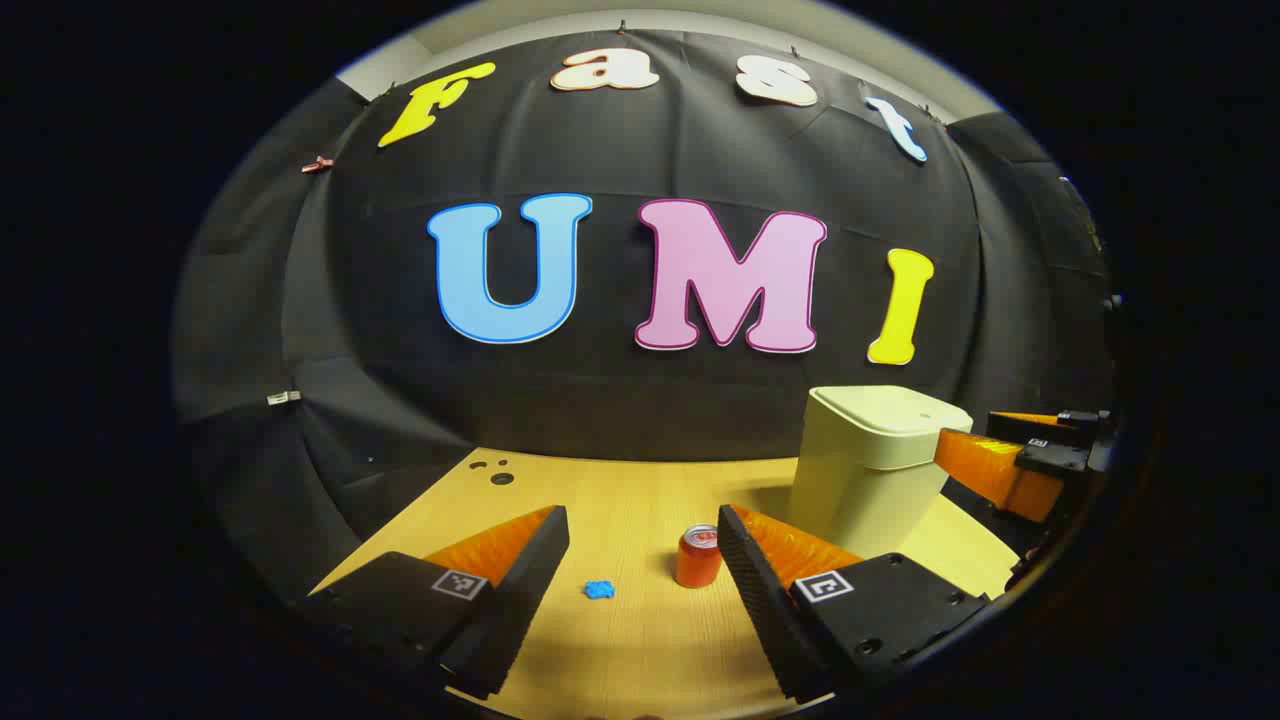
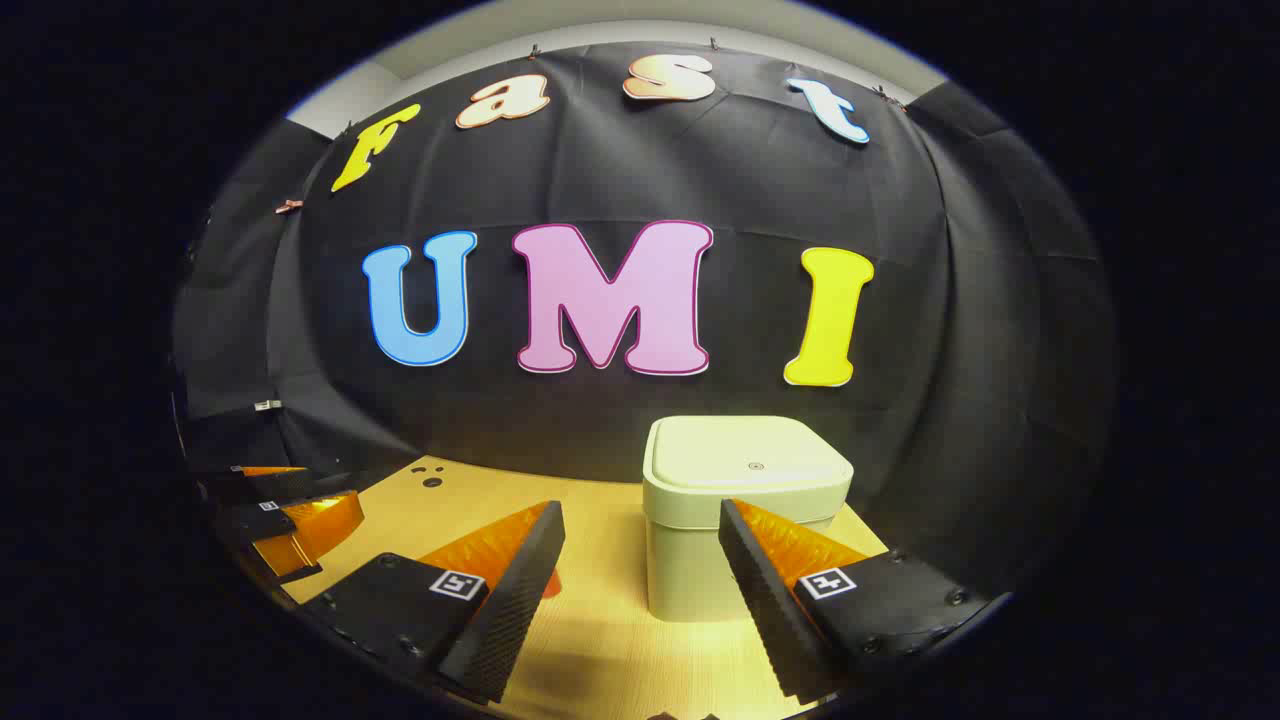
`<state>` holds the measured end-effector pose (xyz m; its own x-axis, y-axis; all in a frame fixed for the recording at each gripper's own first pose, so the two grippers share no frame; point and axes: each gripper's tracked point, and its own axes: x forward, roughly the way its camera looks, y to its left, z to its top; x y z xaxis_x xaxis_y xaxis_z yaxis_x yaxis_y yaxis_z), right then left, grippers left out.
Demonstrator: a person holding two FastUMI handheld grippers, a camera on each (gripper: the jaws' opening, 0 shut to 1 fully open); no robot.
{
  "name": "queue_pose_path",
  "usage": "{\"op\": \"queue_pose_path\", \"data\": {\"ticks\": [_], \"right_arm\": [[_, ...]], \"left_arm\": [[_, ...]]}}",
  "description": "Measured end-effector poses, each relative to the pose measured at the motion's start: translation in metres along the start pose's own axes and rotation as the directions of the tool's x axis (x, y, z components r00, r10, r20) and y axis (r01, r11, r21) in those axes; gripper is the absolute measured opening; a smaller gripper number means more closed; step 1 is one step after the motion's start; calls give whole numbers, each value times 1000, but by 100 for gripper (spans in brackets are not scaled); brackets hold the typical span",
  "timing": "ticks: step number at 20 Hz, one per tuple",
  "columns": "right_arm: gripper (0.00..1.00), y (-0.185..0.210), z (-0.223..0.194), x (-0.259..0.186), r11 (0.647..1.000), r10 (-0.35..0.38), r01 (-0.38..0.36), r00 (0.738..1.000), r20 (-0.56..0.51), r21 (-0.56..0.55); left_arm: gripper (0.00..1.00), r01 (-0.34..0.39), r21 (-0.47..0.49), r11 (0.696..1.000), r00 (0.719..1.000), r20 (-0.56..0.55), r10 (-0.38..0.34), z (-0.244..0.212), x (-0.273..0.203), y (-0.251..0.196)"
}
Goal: Press the lid of the desktop garbage bin to open it, pick up the crumpled paper on the desktop and throw it into the bin, then pick up the pop can on the desktop and drop it into the bin, and finally close the garbage bin lid.
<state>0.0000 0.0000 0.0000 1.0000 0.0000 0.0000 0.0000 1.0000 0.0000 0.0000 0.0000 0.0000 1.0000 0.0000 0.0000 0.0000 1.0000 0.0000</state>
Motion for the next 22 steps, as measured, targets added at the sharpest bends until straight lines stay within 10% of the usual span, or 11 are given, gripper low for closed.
{"op": "queue_pose_path", "data": {"ticks": [22], "right_arm": [[98,-29,-10,3,998,-48,48,999,-23,30]], "left_arm": [[96,-12,-10,1000,999,-44,12,-19,8,-12]]}}
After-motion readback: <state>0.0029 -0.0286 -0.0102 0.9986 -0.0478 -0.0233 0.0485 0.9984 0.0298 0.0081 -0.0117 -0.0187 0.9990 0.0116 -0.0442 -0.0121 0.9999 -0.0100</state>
